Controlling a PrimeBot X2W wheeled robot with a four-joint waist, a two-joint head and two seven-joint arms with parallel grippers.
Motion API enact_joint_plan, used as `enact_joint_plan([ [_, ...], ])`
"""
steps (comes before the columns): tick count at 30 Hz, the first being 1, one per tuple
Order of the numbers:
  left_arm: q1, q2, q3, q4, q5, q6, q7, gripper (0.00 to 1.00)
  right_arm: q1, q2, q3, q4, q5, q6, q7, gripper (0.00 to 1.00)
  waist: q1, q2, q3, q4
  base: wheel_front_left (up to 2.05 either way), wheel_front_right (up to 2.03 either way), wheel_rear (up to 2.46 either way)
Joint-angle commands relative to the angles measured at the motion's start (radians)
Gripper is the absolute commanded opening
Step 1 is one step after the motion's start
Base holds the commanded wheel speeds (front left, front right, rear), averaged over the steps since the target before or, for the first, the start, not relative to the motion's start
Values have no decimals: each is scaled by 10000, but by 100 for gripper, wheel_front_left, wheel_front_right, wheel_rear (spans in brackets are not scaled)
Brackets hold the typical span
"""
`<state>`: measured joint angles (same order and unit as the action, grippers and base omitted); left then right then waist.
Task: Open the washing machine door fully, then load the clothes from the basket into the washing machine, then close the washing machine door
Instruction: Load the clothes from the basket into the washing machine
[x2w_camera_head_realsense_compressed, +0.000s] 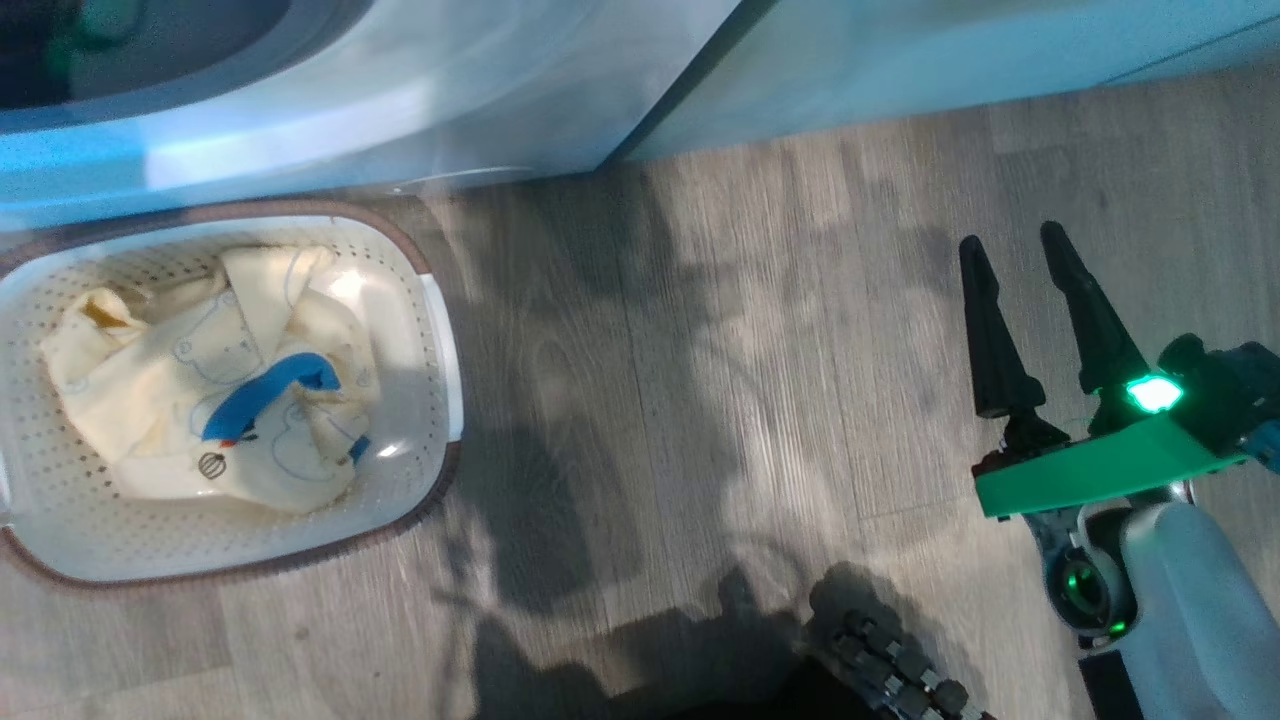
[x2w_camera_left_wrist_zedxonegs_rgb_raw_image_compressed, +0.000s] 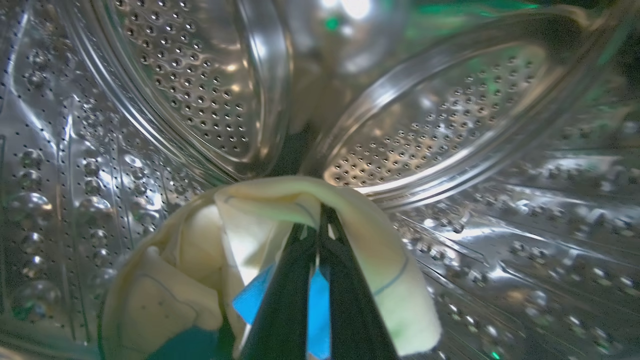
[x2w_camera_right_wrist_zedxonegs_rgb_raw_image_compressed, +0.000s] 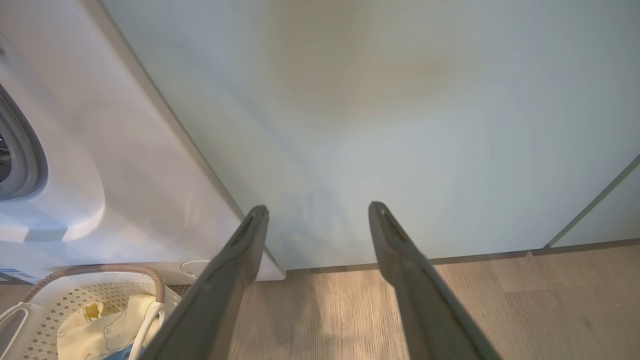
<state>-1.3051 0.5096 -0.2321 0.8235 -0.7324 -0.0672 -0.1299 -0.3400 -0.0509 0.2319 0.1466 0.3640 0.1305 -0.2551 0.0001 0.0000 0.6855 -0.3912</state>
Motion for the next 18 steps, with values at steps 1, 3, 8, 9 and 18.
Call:
enact_joint_plan([
  [1, -421, 465, 131, -87, 150, 25, -113, 0, -10, -3, 180, -274, 81, 2, -67, 100, -1, 0, 143, -90, 0, 0, 0],
  [3, -822, 436, 3, 340, 311, -12, -270, 0, -80, 1, 217, -281, 112, 2, -67, 100, -1, 0, 253, -150, 0, 0, 0],
  [8, -1630, 315, -200, 1225, 607, -23, -704, 0, -182, 4, 247, -321, 213, 2, -67, 100, -1, 0, 482, -252, 0, 0, 0],
  [9, -1769, 308, -241, 1379, 664, -38, -774, 0, -200, 4, 255, -326, 223, 2, -67, 100, -1, 0, 517, -273, 0, 0, 0],
  [18, -2547, 257, -439, 2444, 1032, -162, -1216, 0, -216, 6, 330, -282, 249, 2, -67, 100, -1, 0, 686, -404, 0, 0, 0],
])
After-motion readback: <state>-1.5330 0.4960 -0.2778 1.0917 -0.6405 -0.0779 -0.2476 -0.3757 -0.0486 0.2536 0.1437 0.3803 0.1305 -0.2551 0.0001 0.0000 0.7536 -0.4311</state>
